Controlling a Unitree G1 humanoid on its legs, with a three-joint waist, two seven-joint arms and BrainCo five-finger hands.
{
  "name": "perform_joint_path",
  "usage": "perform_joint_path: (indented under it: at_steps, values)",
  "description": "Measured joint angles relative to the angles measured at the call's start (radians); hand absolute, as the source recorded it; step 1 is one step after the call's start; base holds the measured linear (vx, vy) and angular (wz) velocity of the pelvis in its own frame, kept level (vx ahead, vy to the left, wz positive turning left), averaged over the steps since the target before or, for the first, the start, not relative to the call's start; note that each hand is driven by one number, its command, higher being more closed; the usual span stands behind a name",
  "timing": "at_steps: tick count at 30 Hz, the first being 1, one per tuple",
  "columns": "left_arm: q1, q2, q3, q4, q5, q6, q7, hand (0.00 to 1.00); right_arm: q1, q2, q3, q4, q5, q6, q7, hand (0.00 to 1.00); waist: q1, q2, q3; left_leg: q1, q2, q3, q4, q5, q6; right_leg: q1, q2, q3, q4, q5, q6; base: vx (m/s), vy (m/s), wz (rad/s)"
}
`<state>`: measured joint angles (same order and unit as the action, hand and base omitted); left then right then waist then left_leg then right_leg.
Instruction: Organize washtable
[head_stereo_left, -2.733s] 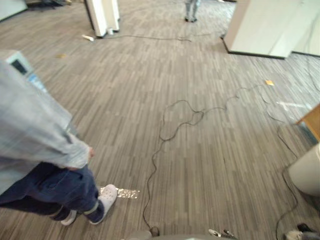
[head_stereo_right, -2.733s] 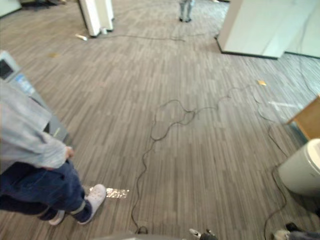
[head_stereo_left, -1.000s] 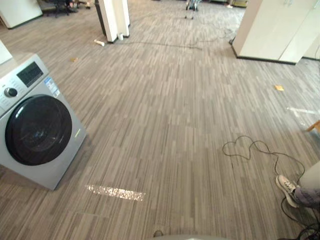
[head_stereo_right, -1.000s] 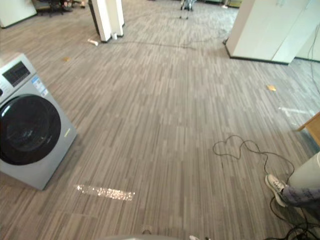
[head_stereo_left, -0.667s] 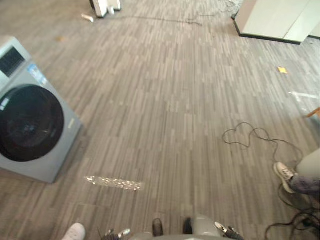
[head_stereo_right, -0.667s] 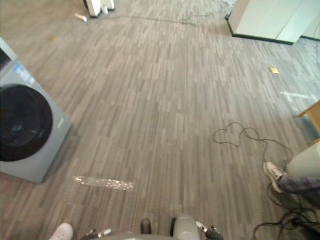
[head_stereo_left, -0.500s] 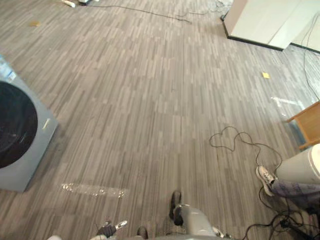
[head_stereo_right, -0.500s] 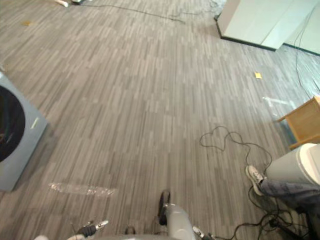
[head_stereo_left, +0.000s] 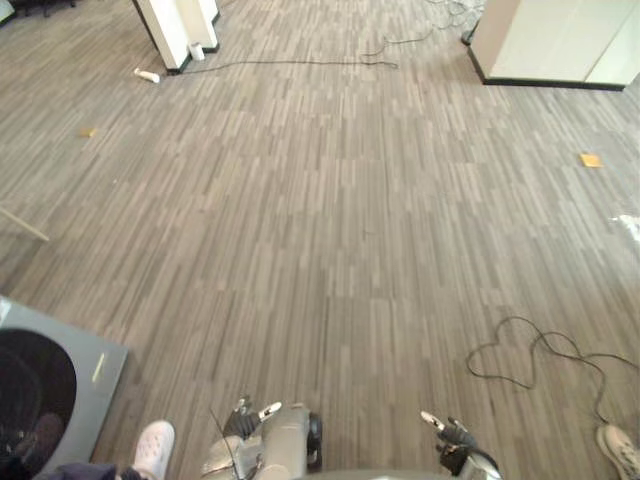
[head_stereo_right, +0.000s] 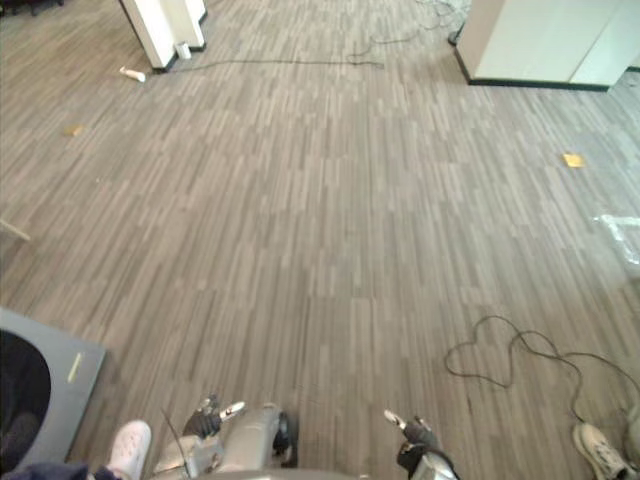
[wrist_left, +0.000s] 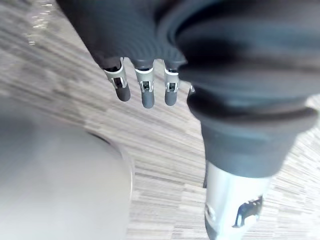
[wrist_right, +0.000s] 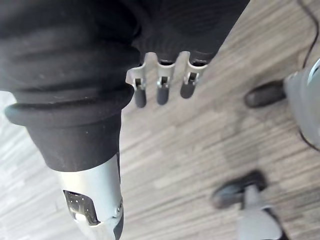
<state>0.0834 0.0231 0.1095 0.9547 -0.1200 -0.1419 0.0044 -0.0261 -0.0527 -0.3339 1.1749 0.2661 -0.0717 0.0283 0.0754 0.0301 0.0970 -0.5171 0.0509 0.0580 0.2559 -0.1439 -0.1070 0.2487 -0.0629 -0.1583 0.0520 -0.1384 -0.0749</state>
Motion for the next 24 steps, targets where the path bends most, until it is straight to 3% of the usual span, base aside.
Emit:
perform_joint_path:
  at_steps: [1, 2, 3, 4, 5, 6, 7, 8, 9, 10, 11, 12, 13, 14, 15, 16, 17, 18, 19, 20, 21, 22, 23, 24]
  values:
    - [0.009, -0.003, -0.020, -0.011, -0.002, -0.003, -0.002, 0.00, 0.007, -0.006, 0.001, 0.008, -0.001, 0.000, 0.000, 0.00, 0.011, 0.020, -0.006, -0.015, 0.014, -0.012, -0.044, 0.038, -0.008, 0.036, 0.010, 0.005, -0.016, -0.006, 0.011, 0.81, 0.308, -0.32]
    - [0.004, 0.000, -0.042, -0.016, -0.001, -0.011, -0.005, 0.00, 0.014, 0.001, -0.002, 0.039, -0.004, 0.003, -0.001, 0.00, 0.023, 0.004, -0.015, -0.030, -0.004, 0.002, 0.035, 0.182, 0.066, 0.084, -0.020, 0.020, -0.013, -0.021, 0.036, 0.96, 0.428, -0.06]
    - [0.002, 0.015, -0.042, -0.013, 0.012, -0.015, -0.005, 0.00, 0.009, 0.025, -0.002, 0.056, -0.010, 0.008, 0.002, 0.00, 0.018, -0.034, -0.043, -0.030, -0.061, 0.014, 0.039, 0.224, 0.138, 0.052, -0.076, 0.033, 0.063, -0.013, 0.045, 0.94, 0.416, 0.08]
    - [-0.004, 0.025, -0.042, -0.005, 0.016, -0.016, -0.006, 0.00, 0.008, 0.036, -0.003, 0.056, -0.022, 0.008, 0.008, 0.00, 0.014, -0.057, -0.049, -0.029, -0.084, 0.027, 0.046, 0.207, 0.164, 0.021, -0.102, 0.045, 0.122, 0.004, 0.063, 0.91, 0.368, 0.30]
    - [-0.028, 0.037, -0.057, 0.025, 0.019, -0.009, -0.006, 0.00, 0.007, 0.041, -0.014, 0.060, -0.043, 0.012, 0.020, 0.00, 0.000, -0.070, -0.052, -0.019, -0.112, 0.034, 0.075, 0.170, 0.197, -0.040, -0.125, 0.093, 0.261, 0.084, 0.111, 0.60, 0.213, 0.32]
    - [-0.036, 0.043, -0.067, 0.036, 0.019, -0.003, -0.006, 0.00, 0.006, 0.042, -0.021, 0.063, -0.044, 0.015, 0.020, 0.00, -0.005, -0.074, -0.050, -0.001, -0.127, 0.029, 0.083, 0.145, 0.207, -0.072, -0.130, 0.127, 0.338, 0.149, 0.170, 0.73, 0.256, 0.34]
    - [-0.051, 0.055, -0.081, 0.063, 0.020, 0.007, -0.006, 0.00, 0.006, 0.048, -0.049, 0.066, -0.045, 0.017, 0.020, 0.00, -0.009, -0.087, -0.042, 0.077, -0.154, 0.023, 0.068, 0.108, 0.218, -0.131, -0.132, 0.204, 0.527, 0.200, 0.253, 0.56, 0.201, 0.20]
    - [-0.054, 0.061, -0.086, 0.088, 0.027, 0.015, -0.006, 0.00, 0.016, 0.049, -0.066, 0.064, -0.046, 0.017, 0.020, 0.00, -0.013, -0.090, -0.040, 0.158, -0.173, 0.014, 0.040, 0.083, 0.224, -0.171, -0.130, 0.226, 0.685, 0.204, 0.282, 0.79, 0.293, 0.23]
    - [-0.051, 0.062, -0.102, 0.110, 0.044, 0.021, -0.007, 0.00, 0.038, 0.043, -0.083, 0.052, -0.056, 0.011, 0.023, 0.00, -0.031, -0.079, -0.038, 0.281, -0.190, -0.015, -0.006, 0.055, 0.231, -0.215, -0.130, 0.202, 0.846, 0.178, 0.286, 0.63, 0.236, 0.31]
    - [-0.038, 0.062, -0.118, 0.123, 0.055, 0.023, -0.013, 0.00, 0.056, 0.034, -0.082, 0.042, -0.071, 0.008, 0.026, 0.00, -0.045, -0.061, -0.032, 0.396, -0.197, -0.047, -0.074, 0.036, 0.241, -0.278, -0.127, 0.133, 0.961, 0.109, 0.216, 0.73, 0.258, 0.37]
    - [-0.039, 0.061, -0.122, 0.138, 0.055, 0.023, -0.021, 0.00, 0.067, 0.032, -0.081, 0.030, -0.072, 0.009, 0.028, 0.00, -0.055, -0.064, -0.029, 0.451, -0.198, -0.070, -0.106, 0.022, 0.233, -0.312, -0.123, 0.103, 0.985, 0.050, 0.162, 0.58, 0.152, 0.57]
    - [-0.046, 0.063, -0.132, 0.167, 0.058, 0.024, -0.026, 0.00, 0.083, 0.038, -0.091, 0.004, -0.060, 0.009, 0.037, 0.00, -0.071, -0.052, -0.034, 0.526, -0.198, -0.108, -0.143, 0.008, 0.240, -0.394, -0.106, 0.055, 0.982, -0.049, 0.116, 0.69, 0.125, 0.78]
    - [-0.061, 0.066, -0.138, 0.196, 0.068, 0.028, -0.027, 0.00, 0.090, 0.036, -0.100, -0.016, -0.057, 0.002, 0.040, 0.00, -0.090, -0.055, -0.032, 0.574, -0.196, -0.146, -0.153, -0.018, 0.248, -0.478, -0.081, 0.017, 0.921, -0.117, 0.105, 0.56, 0.052, 0.88]
    - [-0.065, 0.067, -0.137, 0.211, 0.074, 0.030, -0.027, 0.00, 0.091, 0.034, -0.102, -0.019, -0.055, 0.001, 0.040, 0.00, -0.099, -0.056, -0.031, 0.592, -0.192, -0.161, -0.150, -0.035, 0.251, -0.519, -0.067, 0.008, 0.873, -0.136, 0.106, 0.59, 0.001, 1.01]
    - [-0.069, 0.068, -0.136, 0.223, 0.078, 0.031, -0.027, 0.00, 0.096, 0.025, -0.103, -0.014, -0.040, 0.000, 0.040, 0.00, -0.118, -0.054, -0.026, 0.640, -0.182, -0.208, -0.142, -0.076, 0.257, -0.581, -0.038, -0.007, 0.731, -0.142, 0.111, 0.49, -0.028, 0.82]
    - [-0.066, 0.069, -0.135, 0.225, 0.088, 0.032, -0.027, 0.00, 0.100, 0.023, -0.102, -0.010, -0.039, 0.000, 0.040, 0.00, -0.118, -0.051, -0.020, 0.668, -0.170, -0.227, -0.143, -0.093, 0.259, -0.599, -0.020, -0.010, 0.632, -0.128, 0.120, 0.65, -0.063, 1.01]
    - [-0.060, 0.067, -0.116, 0.225, 0.100, 0.036, -0.027, 0.00, 0.120, 0.022, -0.093, 0.003, -0.042, 0.001, 0.040, 0.00, -0.122, -0.058, -0.017, 0.713, -0.152, -0.268, -0.158, -0.130, 0.254, -0.621, 0.000, -0.027, 0.374, -0.029, 0.168, 0.67, -0.116, 1.02]
    - [-0.063, 0.076, -0.109, 0.225, 0.118, 0.035, -0.028, 0.00, 0.133, 0.033, -0.096, 0.015, -0.041, 0.001, 0.041, 0.00, -0.125, -0.082, -0.026, 0.748, -0.160, -0.310, -0.176, -0.168, 0.247, -0.683, -0.023, -0.034, 0.240, 0.041, 0.210, 0.69, -0.153, 1.01]
    - [-0.063, 0.081, -0.096, 0.227, 0.128, 0.037, -0.030, 0.00, 0.134, 0.028, -0.103, 0.028, -0.039, 0.004, 0.039, 0.00, -0.130, -0.091, -0.026, 0.768, -0.155, -0.323, -0.183, -0.181, 0.248, -0.720, -0.031, -0.032, 0.228, 0.054, 0.195, 0.75, -0.223, 0.96]
    - [-0.028, 0.067, -0.034, 0.236, 0.133, 0.043, -0.037, 0.00, 0.143, 0.027, -0.129, 0.031, -0.033, 0.015, 0.040, 0.00, -0.148, -0.068, -0.037, 0.803, -0.125, -0.329, -0.148, -0.204, 0.221, -0.730, -0.003, -0.042, 0.221, 0.092, 0.121, 1.05, -0.238, 0.95]
    - [-0.017, 0.054, 0.067, 0.229, 0.135, 0.046, -0.045, 0.00, 0.170, 0.044, -0.185, 0.029, -0.033, 0.020, 0.044, 0.00, -0.160, -0.055, -0.041, 0.763, -0.118, -0.318, 0.033, -0.220, 0.161, -0.678, 0.019, -0.043, 0.207, 0.252, 0.029, 1.09, -0.226, 0.82]
    - [-0.019, 0.033, 0.123, 0.230, 0.134, 0.050, -0.045, 0.00, 0.171, 0.040, -0.214, 0.025, -0.033, 0.022, 0.047, 0.00, -0.153, -0.036, -0.042, 0.718, -0.102, -0.292, 0.158, -0.211, 0.097, -0.658, 0.032, -0.052, 0.215, 0.250, -0.001, 0.95, -0.149, 0.41]
    - [-0.025, 0.006, 0.200, 0.218, 0.135, 0.052, -0.049, 0.00, 0.172, 0.028, -0.215, 0.008, -0.036, 0.026, 0.055, 0.00, -0.140, -0.016, -0.041, 0.628, -0.081, -0.237, 0.368, -0.122, -0.015, -0.611, 0.065, -0.059, 0.201, 0.220, -0.017, 0.71, -0.146, -0.23]
    - [-0.015, -0.027, 0.287, 0.187, 0.132, 0.061, -0.048, 0.00, 0.173, 0.020, -0.197, -0.027, -0.040, 0.034, 0.058, 0.00, -0.114, 0.017, -0.026, 0.521, -0.046, -0.148, 0.610, 0.142, -0.058, -0.531, 0.107, -0.041, 0.161, 0.183, -0.028, 0.86, -0.157, -0.58]
